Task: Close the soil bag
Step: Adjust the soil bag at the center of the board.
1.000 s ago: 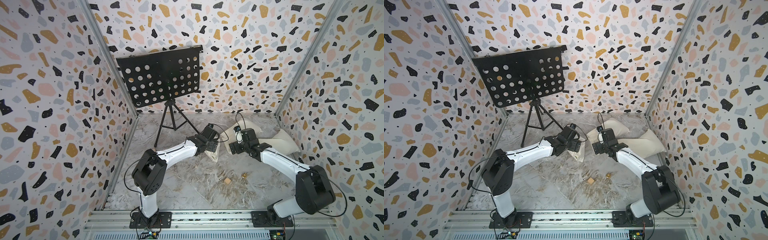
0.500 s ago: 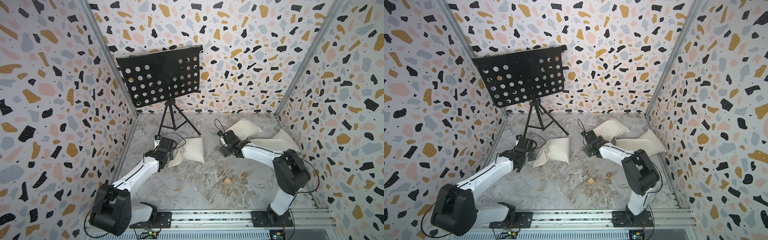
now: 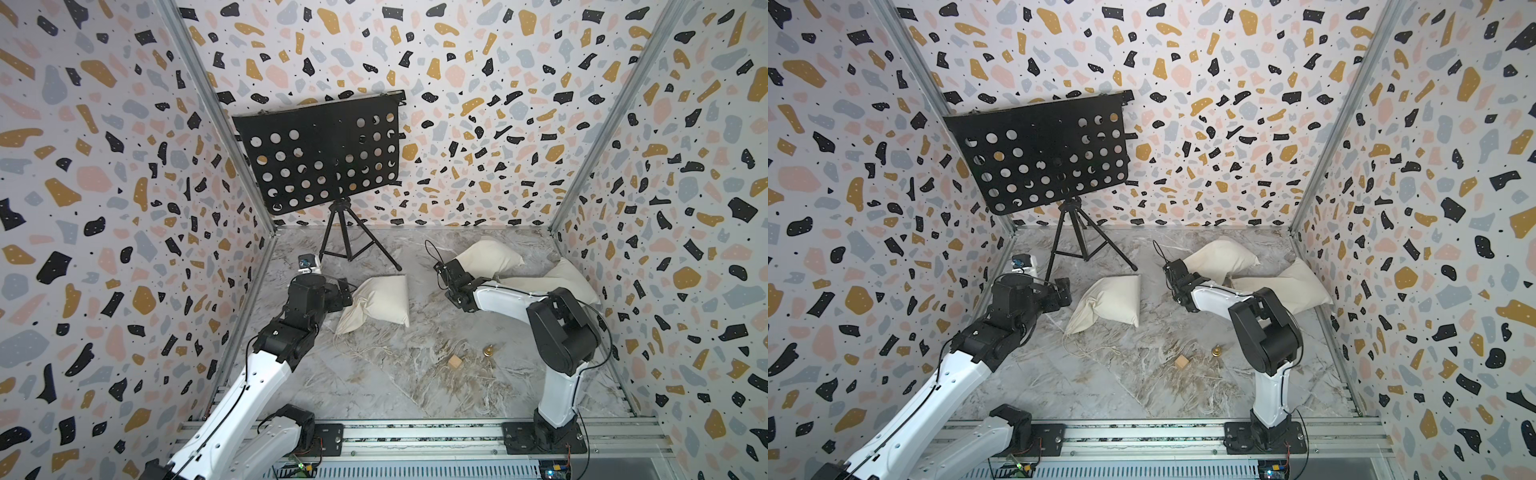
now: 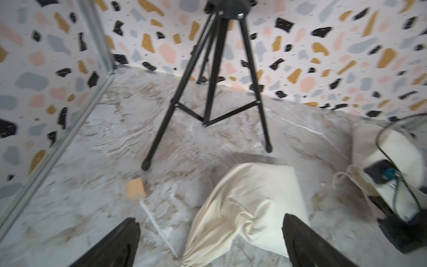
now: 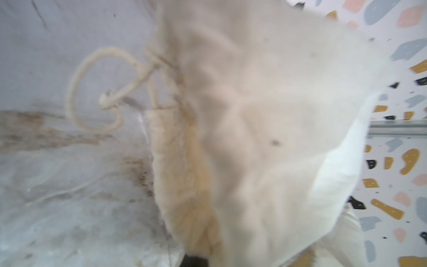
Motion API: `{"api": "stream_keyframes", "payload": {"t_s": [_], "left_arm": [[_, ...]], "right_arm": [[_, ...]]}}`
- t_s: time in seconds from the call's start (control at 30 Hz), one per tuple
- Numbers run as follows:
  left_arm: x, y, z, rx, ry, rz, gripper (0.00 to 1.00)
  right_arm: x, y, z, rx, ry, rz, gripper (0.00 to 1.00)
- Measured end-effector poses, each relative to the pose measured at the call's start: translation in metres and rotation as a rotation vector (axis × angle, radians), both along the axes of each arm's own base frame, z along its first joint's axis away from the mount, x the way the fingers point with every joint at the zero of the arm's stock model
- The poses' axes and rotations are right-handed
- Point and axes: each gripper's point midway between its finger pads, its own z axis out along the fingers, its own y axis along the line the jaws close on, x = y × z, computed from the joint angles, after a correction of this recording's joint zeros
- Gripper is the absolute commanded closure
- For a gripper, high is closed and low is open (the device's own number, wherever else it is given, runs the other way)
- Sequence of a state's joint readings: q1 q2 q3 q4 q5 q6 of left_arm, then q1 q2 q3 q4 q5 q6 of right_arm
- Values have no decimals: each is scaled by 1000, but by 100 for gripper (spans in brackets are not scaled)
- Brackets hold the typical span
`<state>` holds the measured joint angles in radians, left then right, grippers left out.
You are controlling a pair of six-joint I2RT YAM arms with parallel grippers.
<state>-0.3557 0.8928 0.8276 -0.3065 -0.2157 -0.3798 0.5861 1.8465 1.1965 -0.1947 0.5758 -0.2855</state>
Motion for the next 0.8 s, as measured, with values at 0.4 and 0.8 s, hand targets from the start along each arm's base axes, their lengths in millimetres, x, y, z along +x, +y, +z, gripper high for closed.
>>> {"api": "stream_keyframes", "payload": {"t_s": [0.4, 0.8], "left_arm": [[-8, -73, 53, -90, -152, -359, 0], [1, -145, 48, -124, -124, -591, 0]], "right_arm": [[-5, 23, 171, 176, -224, 216, 100], [-60, 69, 180, 435, -44, 459, 100]]}}
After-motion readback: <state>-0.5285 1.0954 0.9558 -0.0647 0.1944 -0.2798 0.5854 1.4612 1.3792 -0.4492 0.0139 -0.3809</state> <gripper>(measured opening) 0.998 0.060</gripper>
